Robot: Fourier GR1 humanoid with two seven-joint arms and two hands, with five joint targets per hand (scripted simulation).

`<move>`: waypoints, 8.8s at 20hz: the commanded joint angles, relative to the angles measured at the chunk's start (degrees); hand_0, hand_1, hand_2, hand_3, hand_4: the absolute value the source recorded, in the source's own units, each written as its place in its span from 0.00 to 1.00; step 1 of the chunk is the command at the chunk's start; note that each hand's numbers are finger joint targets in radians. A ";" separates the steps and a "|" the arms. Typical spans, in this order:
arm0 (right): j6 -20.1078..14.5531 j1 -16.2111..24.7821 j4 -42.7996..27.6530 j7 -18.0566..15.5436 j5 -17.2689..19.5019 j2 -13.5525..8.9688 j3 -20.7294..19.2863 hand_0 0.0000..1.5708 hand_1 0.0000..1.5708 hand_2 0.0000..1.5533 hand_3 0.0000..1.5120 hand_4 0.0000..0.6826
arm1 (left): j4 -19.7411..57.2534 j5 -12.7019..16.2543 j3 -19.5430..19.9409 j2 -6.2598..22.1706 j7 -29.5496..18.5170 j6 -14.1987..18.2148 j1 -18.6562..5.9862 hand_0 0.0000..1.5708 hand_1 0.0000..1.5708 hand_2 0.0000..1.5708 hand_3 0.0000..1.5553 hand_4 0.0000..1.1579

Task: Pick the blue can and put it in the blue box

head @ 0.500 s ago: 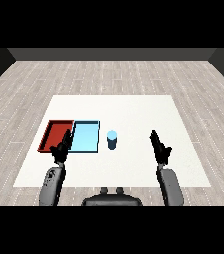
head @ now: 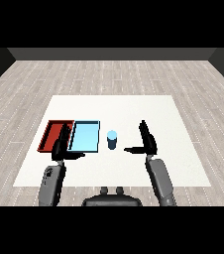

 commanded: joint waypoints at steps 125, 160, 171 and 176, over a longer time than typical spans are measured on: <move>-34.78 -23.85 10.81 -8.28 -24.41 -20.92 32.75 0.93 0.93 0.94 0.93 0.89 | 11.78 4.46 -21.49 -5.19 -1.68 8.41 -8.52 0.00 0.00 0.00 0.00 0.00; -19.23 -16.37 3.51 3.54 4.75 -0.96 19.51 0.93 0.93 0.94 0.93 0.89 | 29.07 16.28 -30.96 -5.17 -10.88 16.97 -17.63 0.00 0.00 0.00 0.00 0.00; -20.68 -16.59 5.45 -1.55 -3.00 0.65 20.14 0.92 0.92 0.93 0.92 0.88 | 28.77 20.34 -30.87 -5.17 -9.78 16.43 -22.17 0.00 0.00 0.00 0.00 0.00; -22.92 -14.36 4.97 -4.03 -6.76 0.65 23.63 0.94 0.94 0.94 0.92 0.87 | 35.83 23.19 -37.95 -5.16 -10.14 23.97 -25.93 0.00 0.00 0.00 0.00 0.36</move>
